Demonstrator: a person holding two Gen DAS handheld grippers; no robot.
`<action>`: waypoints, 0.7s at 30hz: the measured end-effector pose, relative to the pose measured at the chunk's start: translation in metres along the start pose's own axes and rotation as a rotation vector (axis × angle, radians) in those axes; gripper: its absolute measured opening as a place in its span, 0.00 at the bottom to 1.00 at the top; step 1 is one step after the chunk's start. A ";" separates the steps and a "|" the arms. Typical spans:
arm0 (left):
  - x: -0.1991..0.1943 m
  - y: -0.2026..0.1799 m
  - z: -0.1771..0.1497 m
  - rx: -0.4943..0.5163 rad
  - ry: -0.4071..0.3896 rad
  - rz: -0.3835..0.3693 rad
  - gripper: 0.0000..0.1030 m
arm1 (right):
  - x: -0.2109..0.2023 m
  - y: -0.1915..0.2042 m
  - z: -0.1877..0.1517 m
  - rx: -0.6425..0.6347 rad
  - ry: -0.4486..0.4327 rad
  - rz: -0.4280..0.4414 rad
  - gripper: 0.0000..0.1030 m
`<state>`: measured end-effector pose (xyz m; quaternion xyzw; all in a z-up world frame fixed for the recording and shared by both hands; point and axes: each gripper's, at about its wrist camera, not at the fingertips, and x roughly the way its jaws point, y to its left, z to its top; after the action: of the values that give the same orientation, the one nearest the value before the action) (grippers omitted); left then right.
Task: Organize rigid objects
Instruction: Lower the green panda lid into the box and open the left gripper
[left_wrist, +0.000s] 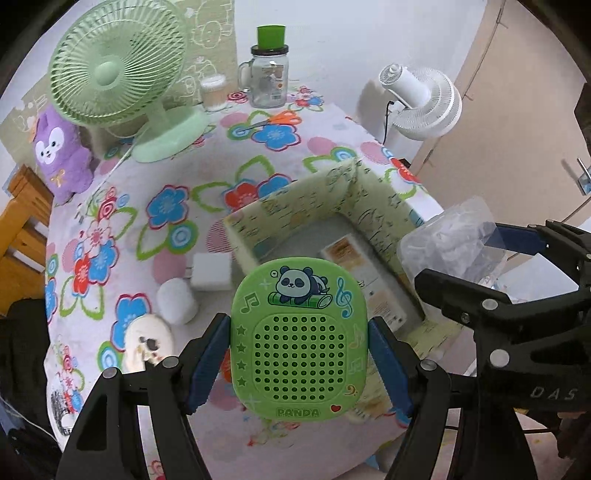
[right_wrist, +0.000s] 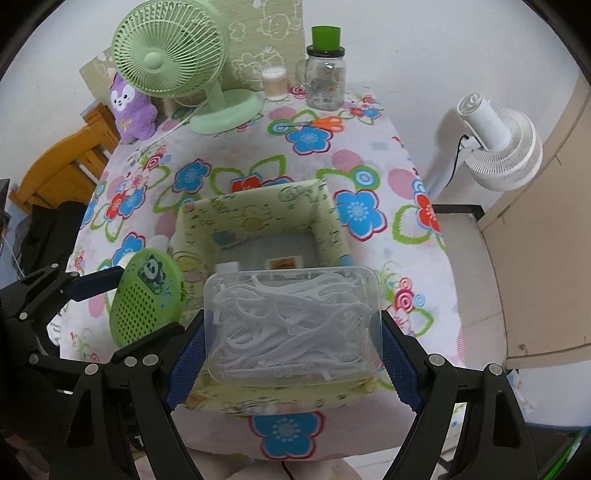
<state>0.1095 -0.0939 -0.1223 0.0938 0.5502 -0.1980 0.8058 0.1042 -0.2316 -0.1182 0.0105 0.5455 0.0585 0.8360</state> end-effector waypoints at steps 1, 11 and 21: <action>0.002 -0.004 0.003 -0.004 -0.001 -0.007 0.74 | 0.000 -0.003 0.001 -0.001 -0.001 0.001 0.84; 0.031 -0.037 0.015 -0.031 0.021 -0.033 0.74 | 0.008 -0.038 0.007 -0.027 0.016 0.000 0.84; 0.063 -0.051 0.007 -0.093 0.041 -0.025 0.74 | 0.022 -0.057 0.004 -0.079 0.052 -0.005 0.84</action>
<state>0.1138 -0.1566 -0.1744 0.0533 0.5764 -0.1801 0.7953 0.1217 -0.2858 -0.1411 -0.0256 0.5644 0.0783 0.8214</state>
